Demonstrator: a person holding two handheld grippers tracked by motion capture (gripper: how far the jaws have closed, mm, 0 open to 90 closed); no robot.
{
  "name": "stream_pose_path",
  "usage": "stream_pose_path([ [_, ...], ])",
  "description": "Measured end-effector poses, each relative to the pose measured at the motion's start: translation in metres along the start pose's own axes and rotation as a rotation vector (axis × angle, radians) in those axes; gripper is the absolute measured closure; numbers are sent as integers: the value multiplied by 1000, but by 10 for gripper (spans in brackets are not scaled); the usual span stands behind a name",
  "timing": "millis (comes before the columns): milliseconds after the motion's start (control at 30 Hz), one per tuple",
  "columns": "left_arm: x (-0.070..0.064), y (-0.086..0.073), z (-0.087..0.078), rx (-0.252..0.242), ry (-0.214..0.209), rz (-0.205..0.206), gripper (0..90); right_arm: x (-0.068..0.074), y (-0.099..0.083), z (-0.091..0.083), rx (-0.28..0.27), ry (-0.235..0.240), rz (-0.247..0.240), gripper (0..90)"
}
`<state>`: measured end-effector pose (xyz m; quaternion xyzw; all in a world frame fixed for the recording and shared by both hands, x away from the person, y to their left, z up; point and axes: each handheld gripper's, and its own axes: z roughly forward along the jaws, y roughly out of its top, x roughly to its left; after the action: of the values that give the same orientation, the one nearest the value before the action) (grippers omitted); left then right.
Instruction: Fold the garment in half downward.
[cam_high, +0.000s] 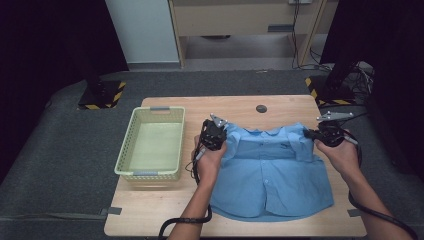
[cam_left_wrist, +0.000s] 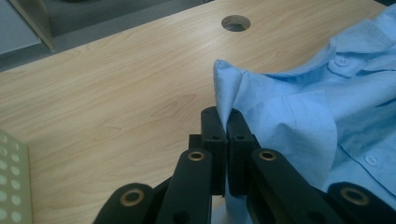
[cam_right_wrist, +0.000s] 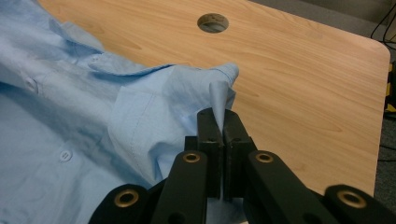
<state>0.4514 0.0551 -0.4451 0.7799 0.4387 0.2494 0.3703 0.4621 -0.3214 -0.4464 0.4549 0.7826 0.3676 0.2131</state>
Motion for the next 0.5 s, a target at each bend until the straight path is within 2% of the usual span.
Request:
stream_pose_path([
  [100, -5, -8, -5, -1, -10, -7, 897, 5, -7, -5, -1, 7, -7, 889],
  [200, -10, -19, -8, 19, -18, -5, 897, 10, -15, -10, 0, 16, -10, 889],
  [300, -13, -28, -11, 32, -30, -26, 897, 17, -26, -14, 7, 21, -20, 889],
  [500, -26, -43, -15, 54, -33, 0, 897, 23, -45, -21, 15, 27, -22, 889],
])
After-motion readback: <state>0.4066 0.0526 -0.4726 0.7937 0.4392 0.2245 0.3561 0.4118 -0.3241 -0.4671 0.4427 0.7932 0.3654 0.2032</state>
